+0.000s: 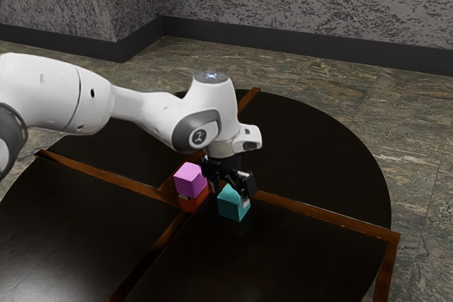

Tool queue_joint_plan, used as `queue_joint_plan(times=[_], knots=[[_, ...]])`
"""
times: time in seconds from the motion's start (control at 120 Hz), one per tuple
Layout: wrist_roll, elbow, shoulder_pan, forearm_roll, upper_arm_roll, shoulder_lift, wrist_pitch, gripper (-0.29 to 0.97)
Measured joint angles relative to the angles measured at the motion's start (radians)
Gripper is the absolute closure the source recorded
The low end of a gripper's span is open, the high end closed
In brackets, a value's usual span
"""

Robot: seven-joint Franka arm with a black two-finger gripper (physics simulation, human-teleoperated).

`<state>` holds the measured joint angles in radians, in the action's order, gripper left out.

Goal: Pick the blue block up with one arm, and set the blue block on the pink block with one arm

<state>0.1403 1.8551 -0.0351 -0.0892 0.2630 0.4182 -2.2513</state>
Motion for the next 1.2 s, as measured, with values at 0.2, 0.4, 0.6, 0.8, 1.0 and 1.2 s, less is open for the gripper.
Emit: queue_joint_plan(times=[0.2, 0.4, 0.6, 0.8, 1.0, 1.2], knots=[[-0.024, -0.018, -0.001, 0.000, -0.017, 0.016, -0.002, 0.00], [-0.046, -0.033, -0.012, 0.000, -0.022, 0.033, -0.004, 0.00], [-0.062, -0.035, -0.014, 0.000, -0.026, 0.054, -0.007, 0.00], [-0.073, -0.059, -0.018, 0.000, -0.028, 0.075, -0.008, 0.00], [-0.082, -0.063, -0.017, 0.000, -0.028, 0.093, -0.009, 0.00], [-0.089, -0.063, -0.017, 0.001, -0.034, 0.098, -0.010, 0.03]])
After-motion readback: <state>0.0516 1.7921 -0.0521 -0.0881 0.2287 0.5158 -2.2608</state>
